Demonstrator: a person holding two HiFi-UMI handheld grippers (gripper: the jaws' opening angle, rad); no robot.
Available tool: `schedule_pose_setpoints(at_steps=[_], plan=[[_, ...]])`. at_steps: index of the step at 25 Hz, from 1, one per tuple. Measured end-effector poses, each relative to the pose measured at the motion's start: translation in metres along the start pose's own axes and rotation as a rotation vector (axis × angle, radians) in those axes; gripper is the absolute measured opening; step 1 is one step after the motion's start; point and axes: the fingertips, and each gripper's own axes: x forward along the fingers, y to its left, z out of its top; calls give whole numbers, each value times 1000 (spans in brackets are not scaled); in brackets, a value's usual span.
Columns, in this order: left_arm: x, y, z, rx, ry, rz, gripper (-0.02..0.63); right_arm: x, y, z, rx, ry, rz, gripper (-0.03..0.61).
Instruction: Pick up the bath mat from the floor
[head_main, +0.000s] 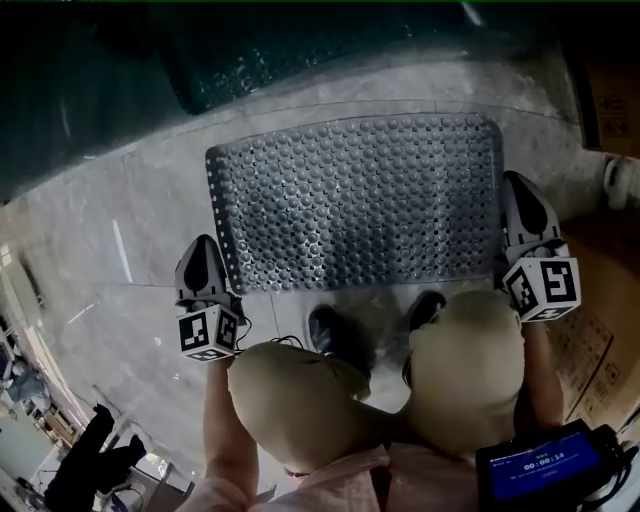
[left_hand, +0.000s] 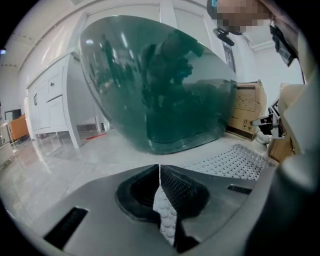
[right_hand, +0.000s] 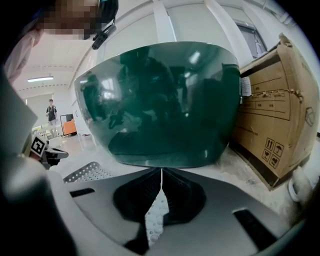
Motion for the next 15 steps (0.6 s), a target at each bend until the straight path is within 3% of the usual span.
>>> schedule_pose_setpoints(at_steps=[6,9,15], plan=[[12,13,-18,-26,35,8,32,2,3,14,-23,-22,4,18],[21,12,-27,-51,53,-21,156,1,4,14,-29,-8,-3,18],[38,21,-57,-58,94,-29,207,0,-4,12,-45,5,-31,18]])
